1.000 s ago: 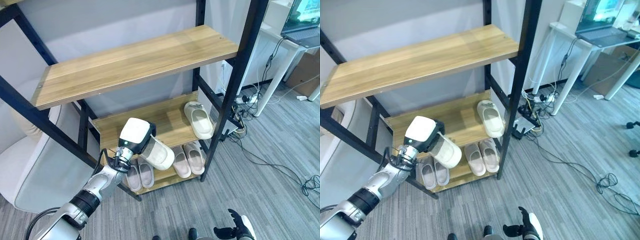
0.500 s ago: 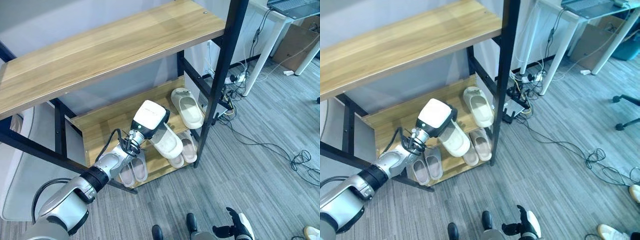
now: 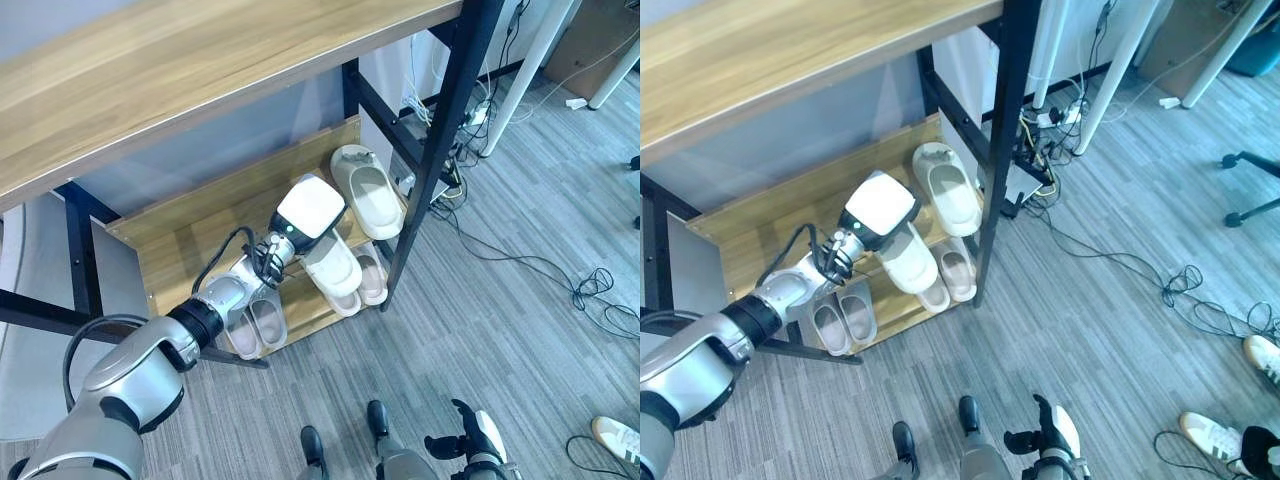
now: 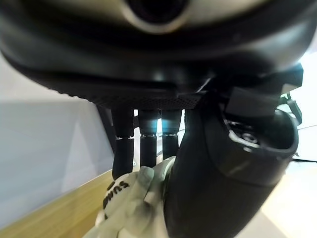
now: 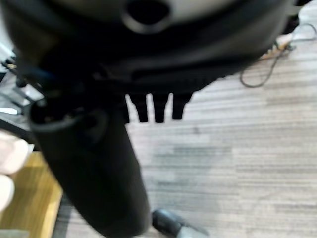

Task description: Arrange the slippers neatly on the shoe rack.

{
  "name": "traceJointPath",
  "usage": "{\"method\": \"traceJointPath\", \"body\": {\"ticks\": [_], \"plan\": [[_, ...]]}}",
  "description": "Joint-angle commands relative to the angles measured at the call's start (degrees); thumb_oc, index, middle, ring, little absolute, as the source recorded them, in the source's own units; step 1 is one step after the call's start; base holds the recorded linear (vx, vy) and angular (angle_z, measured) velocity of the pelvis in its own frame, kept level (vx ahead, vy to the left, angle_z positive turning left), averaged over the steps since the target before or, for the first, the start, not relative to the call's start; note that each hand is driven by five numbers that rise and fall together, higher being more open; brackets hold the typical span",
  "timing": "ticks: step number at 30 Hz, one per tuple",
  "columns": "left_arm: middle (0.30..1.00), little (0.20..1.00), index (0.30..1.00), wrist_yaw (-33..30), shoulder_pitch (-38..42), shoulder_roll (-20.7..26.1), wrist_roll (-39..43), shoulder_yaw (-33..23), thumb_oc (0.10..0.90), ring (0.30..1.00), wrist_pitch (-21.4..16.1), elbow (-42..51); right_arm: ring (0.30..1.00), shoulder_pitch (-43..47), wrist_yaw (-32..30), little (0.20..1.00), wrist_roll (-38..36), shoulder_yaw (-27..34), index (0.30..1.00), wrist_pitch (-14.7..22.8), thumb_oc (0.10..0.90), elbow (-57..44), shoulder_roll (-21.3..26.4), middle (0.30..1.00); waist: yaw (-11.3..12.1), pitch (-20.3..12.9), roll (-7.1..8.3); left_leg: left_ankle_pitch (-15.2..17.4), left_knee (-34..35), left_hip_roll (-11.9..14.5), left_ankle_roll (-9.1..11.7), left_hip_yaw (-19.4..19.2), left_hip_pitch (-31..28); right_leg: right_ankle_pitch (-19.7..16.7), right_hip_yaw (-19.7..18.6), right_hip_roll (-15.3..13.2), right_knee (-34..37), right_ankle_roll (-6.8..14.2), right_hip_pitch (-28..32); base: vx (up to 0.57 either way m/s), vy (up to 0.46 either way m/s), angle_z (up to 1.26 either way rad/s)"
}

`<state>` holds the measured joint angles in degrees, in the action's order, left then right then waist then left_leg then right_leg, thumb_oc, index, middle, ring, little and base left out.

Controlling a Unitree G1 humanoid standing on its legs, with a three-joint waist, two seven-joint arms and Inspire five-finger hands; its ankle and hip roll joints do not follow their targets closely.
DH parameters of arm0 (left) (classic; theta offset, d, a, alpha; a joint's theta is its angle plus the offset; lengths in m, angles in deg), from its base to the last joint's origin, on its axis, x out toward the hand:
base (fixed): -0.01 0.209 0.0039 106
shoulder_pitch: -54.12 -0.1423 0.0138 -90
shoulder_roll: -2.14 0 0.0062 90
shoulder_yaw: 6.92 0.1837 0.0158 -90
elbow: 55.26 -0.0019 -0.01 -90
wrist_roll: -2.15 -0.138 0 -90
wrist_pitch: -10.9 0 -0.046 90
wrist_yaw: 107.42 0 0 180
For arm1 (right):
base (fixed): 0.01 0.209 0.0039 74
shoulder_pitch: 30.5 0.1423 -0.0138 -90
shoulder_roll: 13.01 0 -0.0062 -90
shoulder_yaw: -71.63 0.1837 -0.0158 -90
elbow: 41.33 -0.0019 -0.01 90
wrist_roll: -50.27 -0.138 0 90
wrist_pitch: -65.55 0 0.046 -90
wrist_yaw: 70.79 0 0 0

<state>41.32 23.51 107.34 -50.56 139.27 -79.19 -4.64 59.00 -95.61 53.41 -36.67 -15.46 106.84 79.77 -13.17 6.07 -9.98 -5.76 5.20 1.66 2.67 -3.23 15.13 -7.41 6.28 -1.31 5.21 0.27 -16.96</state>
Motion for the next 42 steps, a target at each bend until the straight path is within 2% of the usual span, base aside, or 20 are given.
{"method": "traceJointPath", "body": {"ticks": [1, 2, 5, 14, 15, 22, 28, 29, 38, 42], "plan": [[0.300, 0.300, 0.300, -5.2, 14.3, 1.8, -1.6, -2.3, 0.400, 0.300, 2.4, -4.0, 0.900, 0.7, -2.5, 0.900, -1.4, 0.8, 0.900, 1.7, 0.800, -0.6, 1.0, 0.900, -0.5, 0.2, 2.95, 4.3, -0.2, 0.5, 1.5, -1.6, -0.5, 4.1, -6.8, -4.2, -0.2, 9.0, 0.7, 0.04, 0.038, -0.10], [0.300, 0.300, 0.300, -4.6, 16.5, 1.5, -2.6, 0.1, 0.400, 0.300, 2.0, -5.5, 0.900, 1.0, -2.4, 0.900, -1.6, 0.5, 0.900, 2.0, 0.800, -0.5, 1.4, 0.900, -0.7, 0.5, 2.76, 4.3, -0.2, 0.4, 1.5, -1.9, -0.2, 4.1, -6.8, -4.2, -0.2, 9.1, 0.2, 0.03, 0.030, -0.11], [0.300, 0.300, 0.300, -4.0, 18.1, 1.5, -2.8, 1.9, 0.400, 0.300, 1.7, -6.9, 0.900, 1.4, -2.3, 0.900, -1.8, 0.5, 0.900, 2.3, 0.800, -0.2, 1.6, 0.900, -0.8, 0.8, 2.60, 4.4, -0.2, 0.4, 1.6, -2.0, 0.2, 4.1, -6.7, -4.3, -0.2, 9.2, -0.3, 0.04, 0.026, -0.07], [0.300, 0.300, 0.300, -3.5, 21.7, -1.1, -2.3, 4.3, 0.400, 0.300, 1.6, -10.4, 0.900, 3.0, -2.2, 0.900, -1.9, -0.3, 0.900, 2.6, 0.800, 0.6, 1.5, 0.900, -1.1, 0.6, 2.78, 4.4, -0.2, 0.5, 1.7, -2.2, 1.1, 4.0, -6.2, -4.2, -0.2, 9.3, -1.4, 0.03, 0.007, 0.02], [0.300, 0.300, 0.300, -3.1, 23.8, -1.6, -2.0, 5.1, 0.400, 0.300, 1.4, -11.2, 0.900, 3.1, -2.2, 0.900, -2.0, -0.4, 0.900, 2.9, 0.800, 0.7, 1.6, 0.900, -1.2, 0.3, 2.88, 4.4, -0.2, 0.6, 1.8, -2.2, 1.5, 4.0, -6.1, -4.2, -0.2, 9.5, -1.9, 0.02, 0.010, 0.03], [0.300, 0.300, 0.300, -3.1, 25.7, 1.8, -2.8, 6.4, 0.400, 0.300, 1.9, -9.5, 0.900, 2.1, -2.1, 0.900, -1.9, 0.1, 0.900, 3.4, 0.800, -0.1, 1.9, 0.900, -0.9, -0.1, 3.16, 4.5, -0.2, 0.4, 1.8, -2.4, 1.9, 3.9, -5.9, -4.4, -0.2, 9.5, -2.3, 0.01, 0.003, 0.01], [0.300, 0.300, 0.300, -1.8, 28.0, -0.2, -4.4, 8.5, 0.400, 0.300, 1.8, -10.7, 0.900, 3.2, -2.4, 0.900, -2.2, 0.2, 0.900, 3.5, 0.800, 0.8, 2.1, 0.900, -1.0, -0.1, 2.74, 4.6, -0.2, 0.4, 1.8, -1.9, 1.9, 4.1, -5.2, -4.4, -0.2, 9.6, -2.1, 0.00, 0.015, 0.02], [0.300, 0.300, 0.300, -1.1, 29.7, -0.7, -4.6, 10.5, 0.400, 0.300, 1.4, -11.9, 0.900, 3.6, -2.2, 0.900, -2.0, -0.5, 0.900, 3.4, 0.800, 1.6, 2.1, 0.900, -1.1, -0.3, 2.69, 4.6, -0.2, 0.4, 1.8, -1.9, 2.2, 3.9, -5.2, -4.4, -0.2, 9.7, -2.5, 0.00, 0.000, 0.00], [0.300, 0.300, 0.300, 0.4, 32.3, -0.5, -2.6, 12.3, 0.400, 0.300, 0.3, -13.7, 0.900, 3.4, -1.8, 0.900, -2.2, -0.5, 0.900, 3.1, 0.800, 2.4, 1.8, 0.900, -1.2, -0.8, 3.47, 4.6, -0.2, 0.7, 1.8, -2.3, 2.6, 3.6, -5.2, -4.4, -0.2, 9.7, -3.3, 0.01, 0.004, 0.00], [0.300, 0.300, 0.300, 2.3, 34.6, -2.2, -3.3, 14.3, 0.400, 0.300, 0.7, -16.3, 0.900, 4.1, -1.8, 0.900, -1.8, -1.0, 0.900, 3.0, 0.800, 2.5, 1.8, 0.900, -1.5, -0.8, 3.51, 4.7, -0.2, 0.6, 1.7, -2.6, 3.0, 3.6, -5.1, -4.5, -0.2, 9.8, -3.8, 0.00, 0.008, 0.00]]}}
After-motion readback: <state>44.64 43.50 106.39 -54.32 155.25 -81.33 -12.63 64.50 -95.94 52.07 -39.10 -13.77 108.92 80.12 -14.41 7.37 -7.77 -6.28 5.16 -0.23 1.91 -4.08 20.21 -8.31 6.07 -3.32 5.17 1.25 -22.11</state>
